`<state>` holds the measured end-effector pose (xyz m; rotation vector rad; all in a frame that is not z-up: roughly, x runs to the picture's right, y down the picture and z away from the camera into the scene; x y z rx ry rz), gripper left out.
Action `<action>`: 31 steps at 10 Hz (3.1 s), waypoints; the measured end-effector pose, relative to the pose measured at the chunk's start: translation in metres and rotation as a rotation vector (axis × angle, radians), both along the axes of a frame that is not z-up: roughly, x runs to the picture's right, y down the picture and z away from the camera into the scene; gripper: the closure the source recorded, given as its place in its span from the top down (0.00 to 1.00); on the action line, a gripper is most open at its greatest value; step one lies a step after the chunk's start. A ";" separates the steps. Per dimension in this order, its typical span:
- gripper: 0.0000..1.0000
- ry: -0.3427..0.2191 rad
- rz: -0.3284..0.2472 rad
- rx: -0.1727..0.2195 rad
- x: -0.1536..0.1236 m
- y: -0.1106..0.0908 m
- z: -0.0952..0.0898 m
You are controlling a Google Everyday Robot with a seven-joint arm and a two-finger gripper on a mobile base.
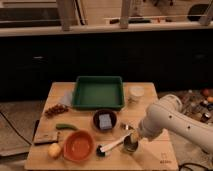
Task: Stack cups into tray
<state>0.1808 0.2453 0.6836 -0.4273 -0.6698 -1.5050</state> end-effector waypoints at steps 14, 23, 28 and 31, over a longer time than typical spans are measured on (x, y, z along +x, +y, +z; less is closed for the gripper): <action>0.61 -0.032 0.079 -0.104 0.001 0.038 0.040; 0.01 -0.043 0.139 -0.095 -0.012 0.050 0.060; 0.00 0.031 0.109 -0.026 -0.006 0.013 0.039; 0.00 0.075 0.084 0.002 0.006 -0.011 0.033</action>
